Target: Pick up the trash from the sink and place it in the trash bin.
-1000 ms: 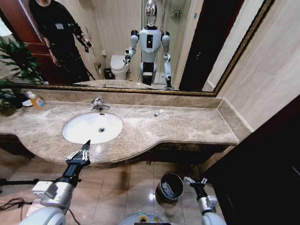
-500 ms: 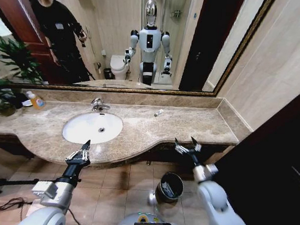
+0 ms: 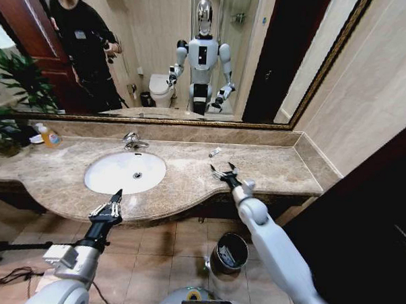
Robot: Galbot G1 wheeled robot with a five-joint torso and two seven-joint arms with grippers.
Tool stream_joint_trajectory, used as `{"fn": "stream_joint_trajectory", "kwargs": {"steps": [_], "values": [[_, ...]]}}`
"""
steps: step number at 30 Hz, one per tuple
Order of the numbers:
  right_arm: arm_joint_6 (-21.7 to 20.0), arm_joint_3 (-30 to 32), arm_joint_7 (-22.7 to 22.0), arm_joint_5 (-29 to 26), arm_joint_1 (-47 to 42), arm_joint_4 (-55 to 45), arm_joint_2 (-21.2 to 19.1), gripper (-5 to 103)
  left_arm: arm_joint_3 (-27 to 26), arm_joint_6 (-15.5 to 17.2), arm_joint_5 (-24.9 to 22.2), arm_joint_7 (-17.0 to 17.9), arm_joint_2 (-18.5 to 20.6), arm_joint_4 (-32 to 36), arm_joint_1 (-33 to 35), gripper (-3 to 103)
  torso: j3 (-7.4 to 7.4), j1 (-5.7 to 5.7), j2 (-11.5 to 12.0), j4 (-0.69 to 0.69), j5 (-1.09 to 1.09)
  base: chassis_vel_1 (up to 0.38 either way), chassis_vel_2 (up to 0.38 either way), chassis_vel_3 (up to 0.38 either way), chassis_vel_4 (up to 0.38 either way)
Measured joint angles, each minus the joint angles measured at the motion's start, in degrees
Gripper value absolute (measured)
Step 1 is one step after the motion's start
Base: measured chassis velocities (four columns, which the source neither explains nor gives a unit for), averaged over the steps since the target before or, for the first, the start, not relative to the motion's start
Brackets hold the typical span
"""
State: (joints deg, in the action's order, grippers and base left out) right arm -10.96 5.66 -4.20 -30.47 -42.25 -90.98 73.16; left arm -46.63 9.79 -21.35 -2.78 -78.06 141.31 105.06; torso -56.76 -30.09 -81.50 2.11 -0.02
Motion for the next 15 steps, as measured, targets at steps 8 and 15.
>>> {"fn": "stream_joint_trajectory", "kwargs": {"steps": [8, 15], "values": [[-2.5, -5.1, -7.9, 2.3, 11.5, 14.3, 8.7, 100, 0.0, 0.0, 0.0, 0.0, 0.0, 0.0, 0.0, 0, 0.0, 0.0, 0.0, 0.0, 0.0, 0.0, 0.0, 0.0, 0.0], [-1.3, -5.0, -12.4, 6.9, 18.2, 27.2, 13.3, 100, 0.0, 0.0, 0.0, 0.0, 0.0, 0.0, 0.0, 0, 0.0, 0.0, 0.0, 0.01, -0.01, 0.0, 0.0, 0.0, 0.0]]}}
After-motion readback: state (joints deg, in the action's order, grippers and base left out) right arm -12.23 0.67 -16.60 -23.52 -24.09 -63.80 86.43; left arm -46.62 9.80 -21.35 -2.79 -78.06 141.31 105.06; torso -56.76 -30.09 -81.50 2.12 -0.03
